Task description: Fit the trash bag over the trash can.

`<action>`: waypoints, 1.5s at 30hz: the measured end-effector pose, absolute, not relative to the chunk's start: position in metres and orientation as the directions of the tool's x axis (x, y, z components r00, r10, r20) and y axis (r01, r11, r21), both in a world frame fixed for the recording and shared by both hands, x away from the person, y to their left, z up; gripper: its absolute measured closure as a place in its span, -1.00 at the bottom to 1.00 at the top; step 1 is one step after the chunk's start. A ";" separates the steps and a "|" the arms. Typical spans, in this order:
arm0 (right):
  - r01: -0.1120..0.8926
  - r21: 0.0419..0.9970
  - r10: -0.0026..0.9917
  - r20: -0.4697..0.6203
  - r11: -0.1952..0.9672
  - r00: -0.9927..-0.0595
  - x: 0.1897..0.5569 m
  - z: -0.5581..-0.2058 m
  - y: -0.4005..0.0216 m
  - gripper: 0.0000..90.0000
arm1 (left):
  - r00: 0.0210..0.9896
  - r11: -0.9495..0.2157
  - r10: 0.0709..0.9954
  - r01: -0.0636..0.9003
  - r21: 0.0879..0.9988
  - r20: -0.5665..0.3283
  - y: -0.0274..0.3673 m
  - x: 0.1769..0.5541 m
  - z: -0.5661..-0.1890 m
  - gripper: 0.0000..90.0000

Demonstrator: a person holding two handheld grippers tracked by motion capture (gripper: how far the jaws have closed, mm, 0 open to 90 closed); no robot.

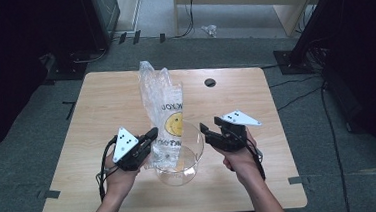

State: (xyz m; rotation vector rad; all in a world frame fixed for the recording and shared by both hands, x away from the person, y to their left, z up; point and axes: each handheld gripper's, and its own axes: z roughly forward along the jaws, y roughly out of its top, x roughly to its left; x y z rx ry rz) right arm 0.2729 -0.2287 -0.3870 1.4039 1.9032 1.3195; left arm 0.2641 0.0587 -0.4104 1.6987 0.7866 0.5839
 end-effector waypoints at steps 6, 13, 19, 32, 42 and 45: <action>0.498 0.866 0.885 0.203 0.037 -0.418 0.286 -0.376 -0.213 -0.01 | 0.663 -0.171 0.748 0.205 0.964 -0.008 0.054 0.267 -0.410 0.99; 0.532 0.847 0.856 0.274 0.002 -0.438 0.304 -0.374 -0.203 -0.03 | 0.668 -0.179 0.744 0.204 0.962 -0.004 0.051 0.270 -0.410 1.00; 0.563 0.826 0.831 0.309 0.006 -0.462 0.314 -0.378 -0.193 -0.08 | 0.672 -0.197 0.740 0.200 0.960 0.011 0.050 0.270 -0.410 1.00; 0.641 0.766 0.740 0.400 0.054 -0.541 0.322 -0.373 -0.192 -0.07 | 0.677 -0.244 0.734 0.178 0.953 0.062 0.048 0.270 -0.408 1.00; 0.544 0.826 0.770 0.249 0.148 -0.588 0.318 -0.369 -0.183 1.00 | 0.686 -0.241 0.725 0.166 0.956 0.064 0.048 0.270 -0.406 0.88; 0.492 0.855 0.803 0.173 0.166 -0.571 0.313 -0.368 -0.184 1.00 | 0.679 -0.157 0.734 0.188 0.970 -0.012 0.055 0.271 -0.402 0.39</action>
